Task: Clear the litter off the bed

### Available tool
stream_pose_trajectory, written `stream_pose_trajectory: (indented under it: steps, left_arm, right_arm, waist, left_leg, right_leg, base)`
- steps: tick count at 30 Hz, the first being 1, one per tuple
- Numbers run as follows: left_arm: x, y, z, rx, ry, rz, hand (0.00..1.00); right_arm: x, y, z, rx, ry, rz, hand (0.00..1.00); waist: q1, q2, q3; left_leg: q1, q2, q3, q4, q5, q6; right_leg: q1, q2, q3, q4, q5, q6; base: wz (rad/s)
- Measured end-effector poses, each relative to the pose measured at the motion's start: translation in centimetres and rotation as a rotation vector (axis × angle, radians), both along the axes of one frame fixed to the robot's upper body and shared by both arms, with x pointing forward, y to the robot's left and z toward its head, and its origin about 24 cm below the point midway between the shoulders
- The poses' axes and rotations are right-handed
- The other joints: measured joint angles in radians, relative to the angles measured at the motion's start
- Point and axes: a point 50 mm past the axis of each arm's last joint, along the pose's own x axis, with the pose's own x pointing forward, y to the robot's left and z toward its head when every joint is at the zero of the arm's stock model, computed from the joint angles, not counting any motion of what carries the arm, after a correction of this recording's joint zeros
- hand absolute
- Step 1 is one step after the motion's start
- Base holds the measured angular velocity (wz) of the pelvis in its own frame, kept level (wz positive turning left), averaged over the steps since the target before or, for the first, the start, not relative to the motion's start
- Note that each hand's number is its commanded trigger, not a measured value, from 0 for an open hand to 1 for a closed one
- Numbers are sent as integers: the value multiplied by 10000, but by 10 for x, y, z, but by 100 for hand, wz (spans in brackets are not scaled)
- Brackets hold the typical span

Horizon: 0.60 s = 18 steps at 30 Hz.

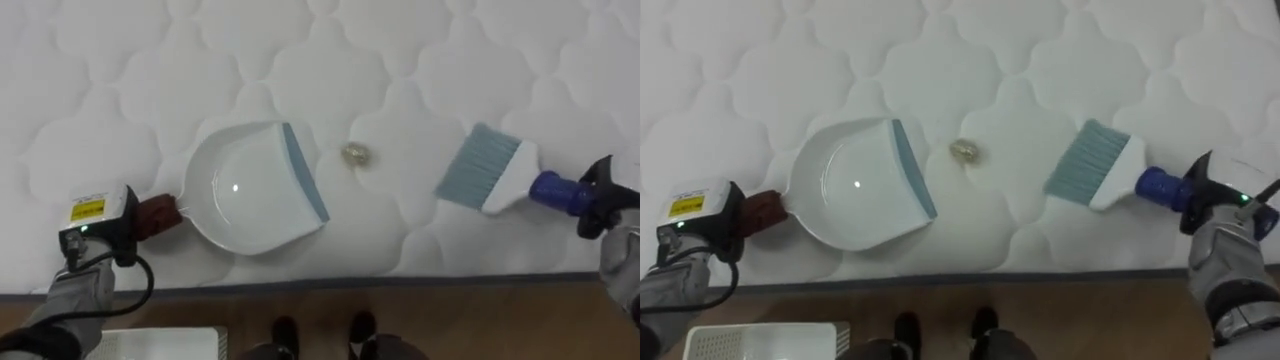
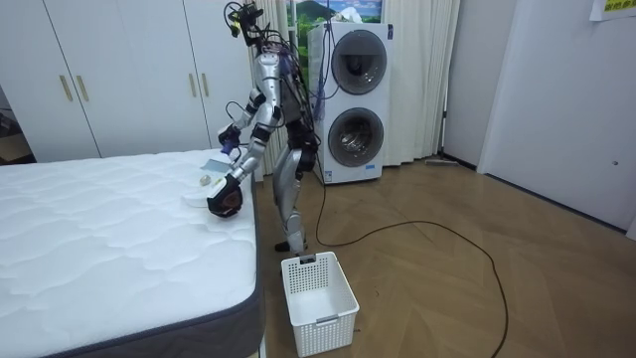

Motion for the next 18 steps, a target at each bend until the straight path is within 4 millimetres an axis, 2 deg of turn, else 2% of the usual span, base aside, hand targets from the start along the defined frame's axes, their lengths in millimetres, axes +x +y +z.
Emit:
stream_pose_trajectory:
  steps: [5,8,11,15,18]
  left_arm:
    - [1,5,4,220,-34,5,100]
    - [1,5,5,284,-83,-25,100]
    - [2,6,6,324,-138,-41,100]
    - [2,7,7,393,-208,-37,100]
    - [2,8,8,465,-323,-70,100]
  right_arm:
    - [16,8,14,-1567,541,1047,100]
    - [25,12,25,-2704,809,1752,100]
    - [32,17,33,-3859,1023,2414,100]
    - [41,36,38,-4906,1210,3631,100]
    - [45,44,42,-5290,1187,4106,100]
  waist:
    - [81,-42,5]
    - [84,-60,7]
    - [177,-181,22]
    - [323,-471,39]
    - [351,-518,38]
  left_leg:
    - [-93,211,0,100,-29,-68]
    - [-98,210,2,109,-29,-68]
    - [-57,240,46,109,-29,-70]
    - [32,432,65,29,-47,-168]
    - [69,553,30,10,-39,-209]
  right_leg:
    - [110,236,-9,-382,208,-83]
    - [100,232,0,-363,210,-84]
    - [113,242,-1,-353,215,-92]
    - [348,458,-49,-722,381,-183]
    - [561,612,-123,-1091,548,-219]
  base:
    - [-7]
    - [-1]
    - [-3]
    - [-8]
    - [0]
